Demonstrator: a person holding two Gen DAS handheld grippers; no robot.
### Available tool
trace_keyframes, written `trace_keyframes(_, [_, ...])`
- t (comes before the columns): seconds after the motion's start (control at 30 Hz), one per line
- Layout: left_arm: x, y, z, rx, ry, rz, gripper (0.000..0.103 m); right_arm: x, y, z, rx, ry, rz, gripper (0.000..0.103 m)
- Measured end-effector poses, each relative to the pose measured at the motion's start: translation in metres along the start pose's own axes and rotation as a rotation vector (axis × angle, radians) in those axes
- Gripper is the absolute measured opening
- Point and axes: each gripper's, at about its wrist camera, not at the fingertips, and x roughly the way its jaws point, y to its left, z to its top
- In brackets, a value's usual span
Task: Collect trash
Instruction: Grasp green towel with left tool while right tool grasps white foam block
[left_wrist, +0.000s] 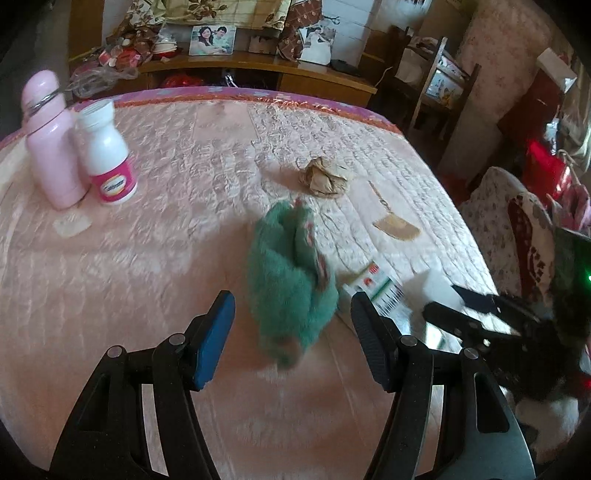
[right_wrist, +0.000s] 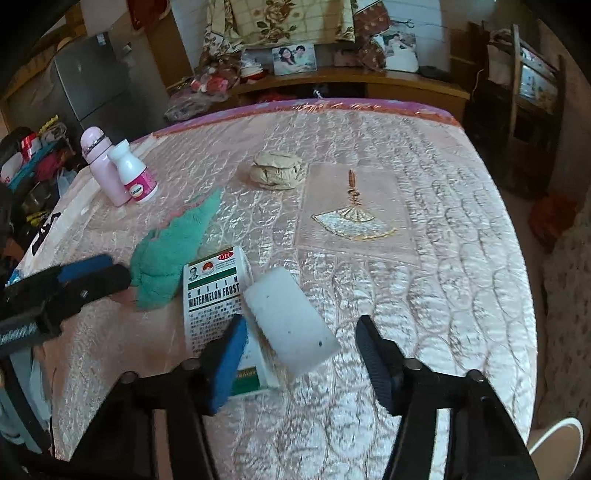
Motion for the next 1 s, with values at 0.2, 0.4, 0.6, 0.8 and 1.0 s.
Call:
trace_keyframes(0.2, [0.034,0.007,0.001,-0.05,0.066,-0.01,0.061,0.002,-0.004,0.001,0.029,-0.035,0.061,0.029])
trace_keyframes(0.4, [0.012,0.002,-0.015,-0.014,0.034,-0.018,0.044,-0.021,-0.013,-0.008,0.072,-0.088,0.089,0.027])
trace_keyframes(0.6, [-0.025,-0.01,-0.037,0.016,-0.007,-0.034,0.044,-0.048,-0.011,-0.025,0.087,-0.104,0.093,0.027])
trace_keyframes(0.8, [-0.047,-0.027,-0.06,0.036,-0.025,-0.03,0.044,-0.068,-0.004,-0.051,0.088,-0.104,0.074,0.027])
trace_keyframes(1.0, [-0.062,-0.05,-0.079,0.071,-0.041,-0.037,0.044,-0.086,-0.005,-0.078,0.115,-0.106,0.072,0.027])
